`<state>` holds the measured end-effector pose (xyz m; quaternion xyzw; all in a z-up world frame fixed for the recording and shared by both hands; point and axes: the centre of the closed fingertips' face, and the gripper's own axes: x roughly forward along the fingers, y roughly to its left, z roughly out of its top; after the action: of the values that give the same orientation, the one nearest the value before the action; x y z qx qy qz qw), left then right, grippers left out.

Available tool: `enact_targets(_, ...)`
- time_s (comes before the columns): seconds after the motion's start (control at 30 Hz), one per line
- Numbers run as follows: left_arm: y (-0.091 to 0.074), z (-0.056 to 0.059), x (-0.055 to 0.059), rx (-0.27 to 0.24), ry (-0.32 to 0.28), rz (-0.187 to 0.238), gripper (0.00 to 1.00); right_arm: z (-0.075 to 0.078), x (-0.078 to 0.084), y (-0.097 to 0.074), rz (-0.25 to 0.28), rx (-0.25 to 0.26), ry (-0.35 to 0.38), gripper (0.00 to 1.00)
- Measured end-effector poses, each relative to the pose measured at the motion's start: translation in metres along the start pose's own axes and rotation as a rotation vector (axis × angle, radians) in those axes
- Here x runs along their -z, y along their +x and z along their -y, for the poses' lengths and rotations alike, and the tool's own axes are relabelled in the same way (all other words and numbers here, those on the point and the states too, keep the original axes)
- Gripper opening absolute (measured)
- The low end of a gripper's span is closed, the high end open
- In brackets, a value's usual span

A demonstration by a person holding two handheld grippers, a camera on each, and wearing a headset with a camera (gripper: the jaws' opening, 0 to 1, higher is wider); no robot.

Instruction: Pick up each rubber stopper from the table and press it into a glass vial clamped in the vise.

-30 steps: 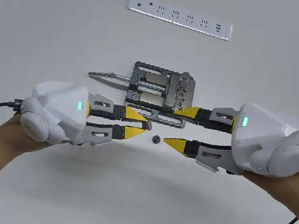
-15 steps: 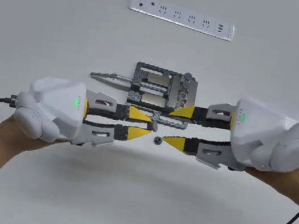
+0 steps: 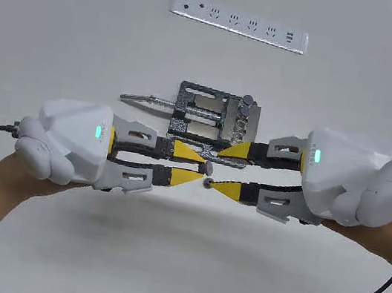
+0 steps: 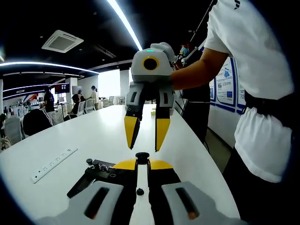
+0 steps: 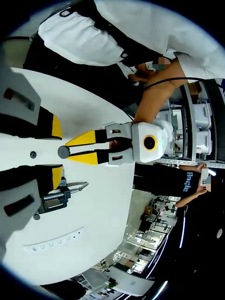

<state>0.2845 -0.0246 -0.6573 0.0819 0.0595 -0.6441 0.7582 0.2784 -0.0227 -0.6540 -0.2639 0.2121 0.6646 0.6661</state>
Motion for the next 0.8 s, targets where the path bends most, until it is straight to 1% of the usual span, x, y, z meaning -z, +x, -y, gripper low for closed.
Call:
enact_targets(0.2,-0.001,0.0001,-0.0047,0.003,-0.012,0.019,0.03,-0.0008,-0.0032,0.0012,0.0,-0.013,-0.018,0.2)
enact_targets(0.47,-0.0009,0.0017,-0.0059,0.006,-0.014,0.018,0.03,-0.0023,-0.005,0.0018,-0.001,-0.024,-0.032,0.18)
enact_targets(0.8,0.0003,0.0036,-0.0095,0.015,-0.013,0.033,0.03,-0.0032,-0.0027,0.0018,-0.009,-0.028,-0.039,0.17)
